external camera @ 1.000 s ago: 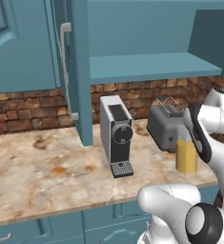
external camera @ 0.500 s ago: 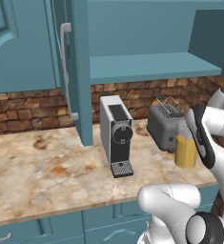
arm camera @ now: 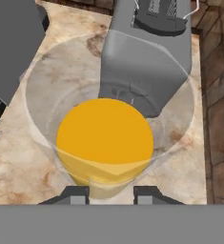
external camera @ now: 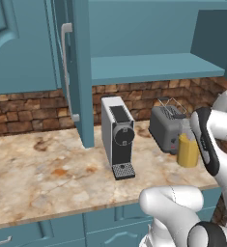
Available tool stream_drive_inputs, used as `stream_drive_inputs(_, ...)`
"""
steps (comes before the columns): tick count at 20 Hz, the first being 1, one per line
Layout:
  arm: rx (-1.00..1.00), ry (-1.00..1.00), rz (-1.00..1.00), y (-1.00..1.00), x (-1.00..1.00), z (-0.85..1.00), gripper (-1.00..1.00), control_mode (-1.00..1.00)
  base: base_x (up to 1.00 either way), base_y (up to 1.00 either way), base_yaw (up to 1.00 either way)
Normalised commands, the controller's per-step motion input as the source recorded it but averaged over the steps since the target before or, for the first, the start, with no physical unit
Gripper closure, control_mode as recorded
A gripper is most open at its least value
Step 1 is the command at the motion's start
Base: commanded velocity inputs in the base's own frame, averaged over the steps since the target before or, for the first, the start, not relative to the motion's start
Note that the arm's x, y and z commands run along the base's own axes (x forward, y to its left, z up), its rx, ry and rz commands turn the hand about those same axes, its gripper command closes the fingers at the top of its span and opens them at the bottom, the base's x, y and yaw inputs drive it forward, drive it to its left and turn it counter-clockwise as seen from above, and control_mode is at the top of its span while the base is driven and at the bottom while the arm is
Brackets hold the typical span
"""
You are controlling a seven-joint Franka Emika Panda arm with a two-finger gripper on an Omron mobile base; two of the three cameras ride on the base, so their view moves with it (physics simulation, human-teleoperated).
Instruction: There is a tray on the dining counter. Grab the cup, mug, and pitcher and place them on the tray. The pitcher may be placed next to the tray if it cannot fit the tray.
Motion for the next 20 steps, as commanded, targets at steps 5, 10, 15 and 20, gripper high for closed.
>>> stream_drive_inputs(5,0.00,0.00,0.00,0.00,-0.34,0.33,1.00,-1.00,0.00,0.00,0.00)
stream_drive_inputs(10,0.00,-0.02,0.00,0.14,-0.46,0.23,1.00,-1.00,0.00,0.00,0.00)
stream_drive_inputs(15,0.00,-0.05,0.00,0.30,-0.32,0.31,1.00,-1.00,0.00,0.00,0.00)
stream_drive_inputs(20,0.00,-0.02,0.00,0.33,-0.16,0.40,1.00,-1.00,0.00,0.00,0.00)
